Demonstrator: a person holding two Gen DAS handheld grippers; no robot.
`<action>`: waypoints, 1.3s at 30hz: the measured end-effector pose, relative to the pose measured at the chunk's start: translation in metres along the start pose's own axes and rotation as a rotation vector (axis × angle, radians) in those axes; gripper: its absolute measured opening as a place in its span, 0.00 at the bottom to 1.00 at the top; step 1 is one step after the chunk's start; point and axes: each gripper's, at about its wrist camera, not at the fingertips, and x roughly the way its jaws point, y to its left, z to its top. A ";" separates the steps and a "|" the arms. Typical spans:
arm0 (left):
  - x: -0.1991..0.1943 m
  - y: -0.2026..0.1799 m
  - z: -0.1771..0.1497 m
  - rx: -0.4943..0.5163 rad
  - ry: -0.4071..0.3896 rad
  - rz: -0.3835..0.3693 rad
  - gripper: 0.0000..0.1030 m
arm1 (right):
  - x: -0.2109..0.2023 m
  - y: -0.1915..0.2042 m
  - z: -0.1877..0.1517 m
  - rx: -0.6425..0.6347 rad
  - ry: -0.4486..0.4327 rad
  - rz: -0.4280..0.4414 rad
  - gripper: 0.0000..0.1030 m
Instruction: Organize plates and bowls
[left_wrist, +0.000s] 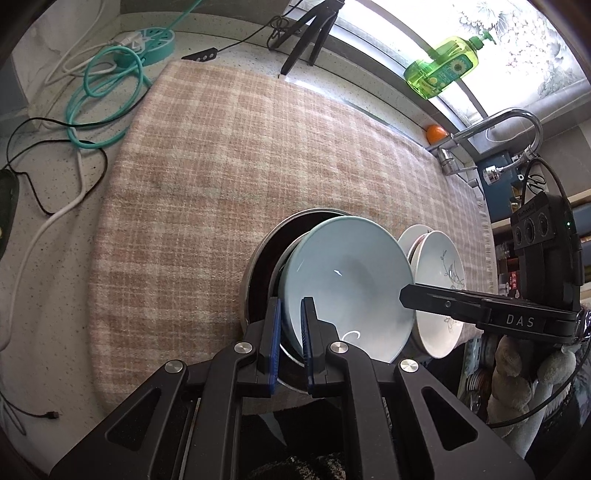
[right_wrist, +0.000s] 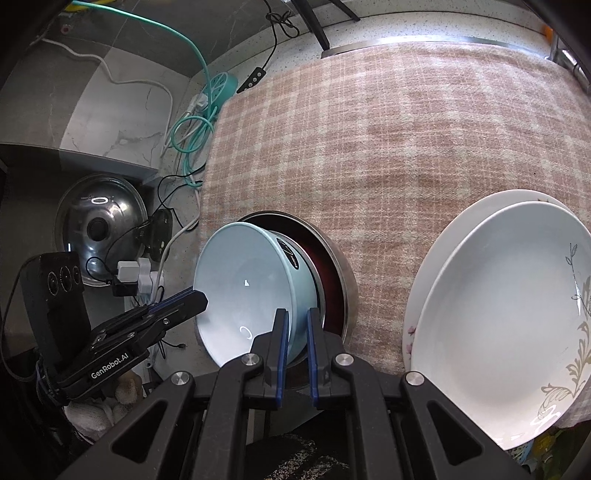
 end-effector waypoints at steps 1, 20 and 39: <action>0.002 0.001 -0.001 -0.002 0.004 0.000 0.08 | 0.002 0.000 0.000 0.002 0.003 0.000 0.09; -0.002 0.007 -0.001 0.021 -0.005 0.016 0.08 | -0.001 0.010 -0.003 -0.062 -0.021 -0.034 0.11; -0.032 0.018 0.018 -0.042 -0.227 -0.002 0.08 | -0.054 0.011 -0.031 -0.149 -0.398 -0.136 0.11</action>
